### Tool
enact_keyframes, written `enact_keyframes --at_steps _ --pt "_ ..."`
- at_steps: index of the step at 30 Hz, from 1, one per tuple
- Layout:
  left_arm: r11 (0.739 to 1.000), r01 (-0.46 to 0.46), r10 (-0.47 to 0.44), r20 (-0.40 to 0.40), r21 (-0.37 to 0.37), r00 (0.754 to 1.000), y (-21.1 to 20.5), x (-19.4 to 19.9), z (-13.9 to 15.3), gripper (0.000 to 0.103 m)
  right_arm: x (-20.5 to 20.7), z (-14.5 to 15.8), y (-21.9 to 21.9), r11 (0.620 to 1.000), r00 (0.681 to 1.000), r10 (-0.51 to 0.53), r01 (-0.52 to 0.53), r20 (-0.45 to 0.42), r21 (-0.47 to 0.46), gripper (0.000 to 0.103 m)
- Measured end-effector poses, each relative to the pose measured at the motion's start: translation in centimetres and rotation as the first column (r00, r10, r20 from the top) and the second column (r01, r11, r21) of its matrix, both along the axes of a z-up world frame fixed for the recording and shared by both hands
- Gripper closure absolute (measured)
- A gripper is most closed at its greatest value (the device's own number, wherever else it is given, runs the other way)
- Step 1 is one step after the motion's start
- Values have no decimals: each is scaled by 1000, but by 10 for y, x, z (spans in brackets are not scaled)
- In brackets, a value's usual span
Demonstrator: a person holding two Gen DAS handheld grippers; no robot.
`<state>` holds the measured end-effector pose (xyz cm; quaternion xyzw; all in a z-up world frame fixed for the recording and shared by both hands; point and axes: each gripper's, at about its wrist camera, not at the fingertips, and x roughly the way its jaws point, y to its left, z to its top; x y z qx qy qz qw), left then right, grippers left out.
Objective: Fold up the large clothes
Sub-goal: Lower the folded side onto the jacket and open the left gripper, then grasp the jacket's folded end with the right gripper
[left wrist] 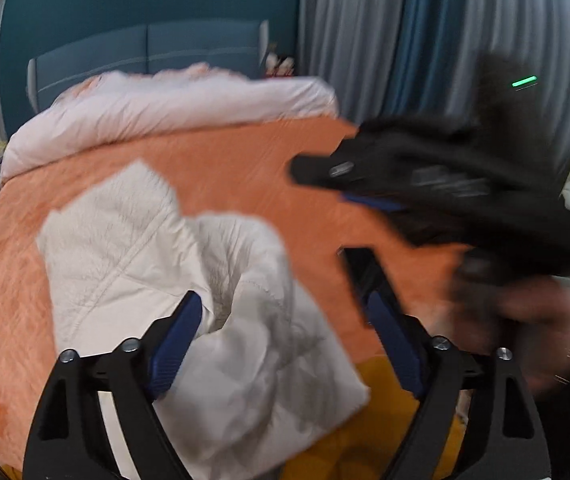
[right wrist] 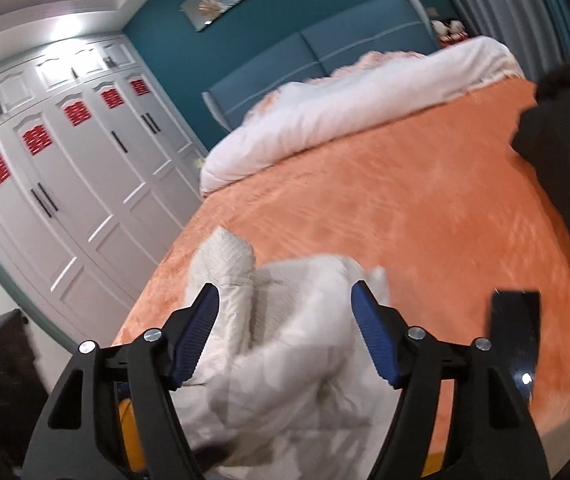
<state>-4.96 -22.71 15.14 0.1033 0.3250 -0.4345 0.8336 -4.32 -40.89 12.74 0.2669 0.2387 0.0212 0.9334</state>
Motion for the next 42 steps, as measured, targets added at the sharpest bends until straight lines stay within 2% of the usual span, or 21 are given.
enact_keyframes --at_steps 2,4,6,8,9,12,13,14,15,16,17,19,20,22,23,27,31,34,36,42 --pt "999 -6 6 -1 -35 1000 19 -2 18 19 7 10 8 1000 1000 23 -23 10 -11 33" --pt "993 -75 75 -6 -86 997 50 6 36 17 17 21 24 998 998 62 -62 6 -19 24" --pt "984 -156 155 -10 -91 988 72 20 42 17 28 26 41 994 994 109 -109 -14 -15 19" --pt "964 -248 247 -15 -93 969 95 36 43 17 43 25 60 988 987 153 -155 -54 -28 15" --pt "947 -311 311 -15 -83 950 108 47 41 17 54 21 72 984 982 167 -172 -91 -48 15" --pt "905 -419 417 -40 -75 908 135 72 36 18 81 -4 95 977 961 188 -204 -204 -61 16" --pt "893 -443 441 -41 -72 896 140 77 36 18 87 -14 99 977 953 192 -209 -233 -50 18" --pt "884 -462 460 -38 -71 887 144 83 36 18 92 -23 103 975 944 200 -217 -263 -37 34" --pt "879 -472 471 -33 -72 881 145 88 37 18 96 -34 106 974 933 209 -226 -291 -23 60" --pt "872 -485 484 -28 -68 875 145 93 38 18 97 -40 107 973 930 211 -228 -300 -23 75" --pt "870 -488 487 -28 -73 873 145 97 39 18 94 -42 105 975 933 205 -222 -295 -26 100" --pt "869 -489 489 -16 -77 872 144 95 40 18 76 -39 87 973 953 229 -219 -199 75 101" --pt "872 -484 485 -8 -72 874 138 98 39 18 61 -31 77 975 966 213 -202 -146 90 101" --pt "880 -471 472 -1 -67 882 130 96 34 18 41 -24 66 990 982 144 -142 -120 25 101" --pt "881 -469 470 0 -59 883 124 98 30 18 31 -26 57 994 988 110 -108 -112 22 101" --pt "907 -421 420 -33 -6 907 79 110 -3 18 4 -81 8 993 980 0 24 -199 116 101" --pt "923 -375 380 -61 83 923 30 116 -43 19 -9 -134 -14 982 966 -42 88 -255 169 101" --pt "923 -354 369 -89 149 925 8 120 -72 19 -10 -154 -22 977 966 -52 102 -252 187 100" --pt "916 -367 385 -97 161 918 1 121 -89 15 -7 -164 -18 978 964 -55 105 -260 181 101" --pt "895 -398 409 -11 200 913 -12 119 -115 7 -7 -178 -32 961 963 -40 109 -265 253 100"
